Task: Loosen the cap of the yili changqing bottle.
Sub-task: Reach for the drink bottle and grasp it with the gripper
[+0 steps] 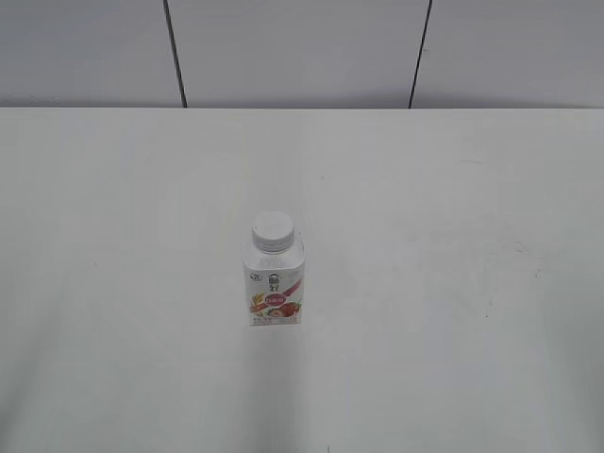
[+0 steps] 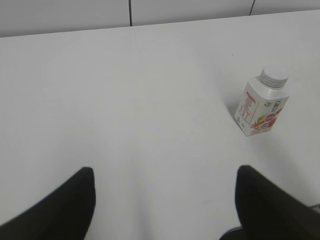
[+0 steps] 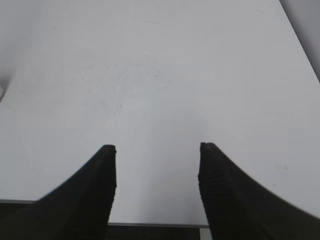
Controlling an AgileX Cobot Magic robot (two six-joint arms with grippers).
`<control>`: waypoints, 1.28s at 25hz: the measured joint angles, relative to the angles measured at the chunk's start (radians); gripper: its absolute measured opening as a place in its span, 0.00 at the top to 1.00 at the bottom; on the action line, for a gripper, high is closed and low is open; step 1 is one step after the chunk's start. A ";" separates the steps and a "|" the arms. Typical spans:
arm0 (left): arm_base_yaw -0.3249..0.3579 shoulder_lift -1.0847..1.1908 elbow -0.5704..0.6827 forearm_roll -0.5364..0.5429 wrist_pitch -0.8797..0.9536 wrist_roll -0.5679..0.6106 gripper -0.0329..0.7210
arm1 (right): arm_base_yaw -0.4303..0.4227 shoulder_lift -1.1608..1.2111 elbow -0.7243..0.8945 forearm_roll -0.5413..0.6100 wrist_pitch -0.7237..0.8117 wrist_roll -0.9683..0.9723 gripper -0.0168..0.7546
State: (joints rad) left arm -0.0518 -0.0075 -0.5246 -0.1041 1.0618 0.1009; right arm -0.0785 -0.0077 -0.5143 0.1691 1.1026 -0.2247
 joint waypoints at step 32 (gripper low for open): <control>0.000 0.742 -0.031 -0.453 -0.733 0.511 0.27 | 0.000 0.000 0.000 0.001 0.000 0.000 0.43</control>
State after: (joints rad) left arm -0.0518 0.7343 -0.5560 -0.5575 0.3287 0.6115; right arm -0.0785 -0.0077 -0.5143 0.1701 1.1026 -0.2247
